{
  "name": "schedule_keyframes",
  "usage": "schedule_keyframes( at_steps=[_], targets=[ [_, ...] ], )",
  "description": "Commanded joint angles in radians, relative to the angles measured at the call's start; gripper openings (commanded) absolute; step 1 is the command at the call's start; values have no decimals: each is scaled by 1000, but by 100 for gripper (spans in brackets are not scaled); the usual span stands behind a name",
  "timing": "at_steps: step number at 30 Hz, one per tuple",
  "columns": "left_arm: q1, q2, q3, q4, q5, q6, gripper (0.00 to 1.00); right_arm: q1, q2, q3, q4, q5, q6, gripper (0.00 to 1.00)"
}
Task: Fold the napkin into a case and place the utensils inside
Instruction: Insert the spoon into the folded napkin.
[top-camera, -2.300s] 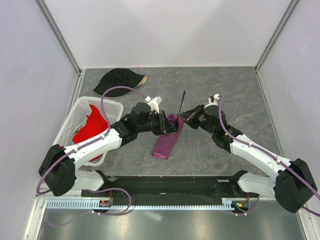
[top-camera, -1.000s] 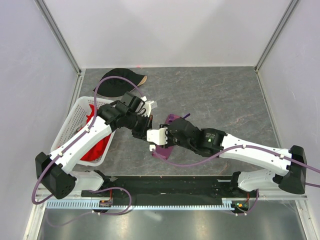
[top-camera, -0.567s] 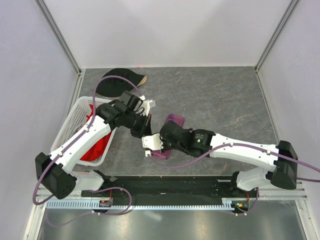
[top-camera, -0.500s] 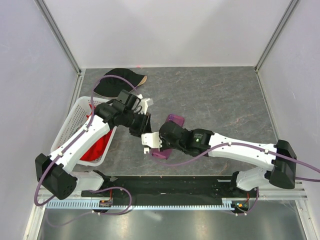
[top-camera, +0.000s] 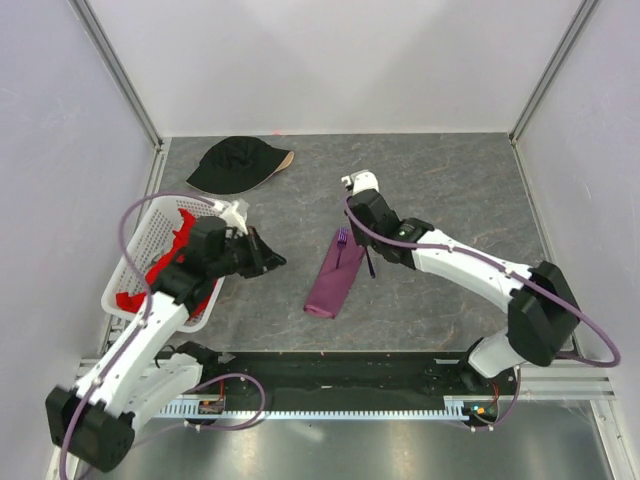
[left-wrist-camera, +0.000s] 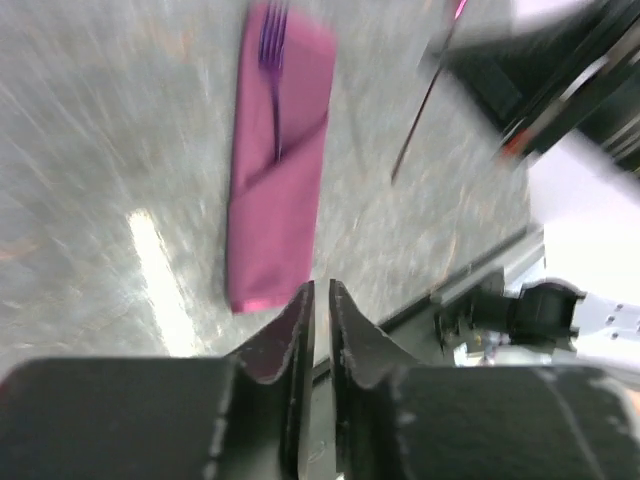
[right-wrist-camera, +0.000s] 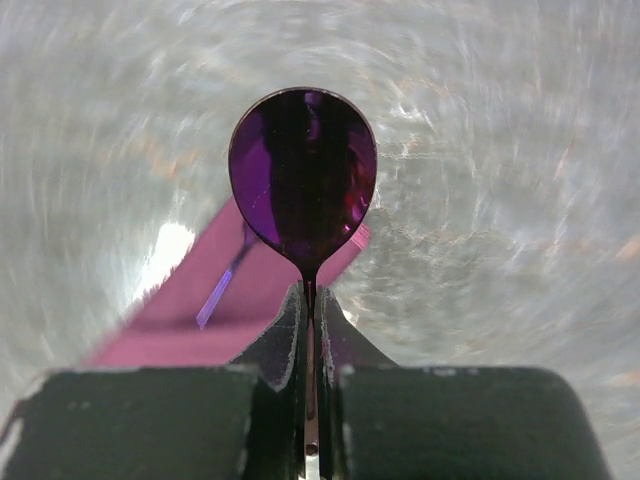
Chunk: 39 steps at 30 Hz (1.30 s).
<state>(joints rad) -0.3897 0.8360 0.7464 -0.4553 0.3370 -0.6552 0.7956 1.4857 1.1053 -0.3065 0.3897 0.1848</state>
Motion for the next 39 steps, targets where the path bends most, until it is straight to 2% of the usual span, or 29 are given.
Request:
schedule_keyframes(
  at_steps=[1, 7, 13, 28, 39],
  targets=[
    [-72, 144, -85, 219, 100, -74, 10, -97, 92, 100, 9, 74, 399, 0],
    [-205, 309, -105, 323, 112, -57, 5, -173, 237, 232, -42, 50, 497, 0],
    [-273, 360, -150, 340, 83, -44, 2, -193, 343, 306, -48, 24, 527, 0],
    [-409, 505, -212, 389, 22, -101, 2, -177, 354, 265, -98, 31, 599, 0],
    [-429, 607, -205, 497, -12, -139, 2, -128, 355, 255, -189, 34, 659, 0]
  ],
)
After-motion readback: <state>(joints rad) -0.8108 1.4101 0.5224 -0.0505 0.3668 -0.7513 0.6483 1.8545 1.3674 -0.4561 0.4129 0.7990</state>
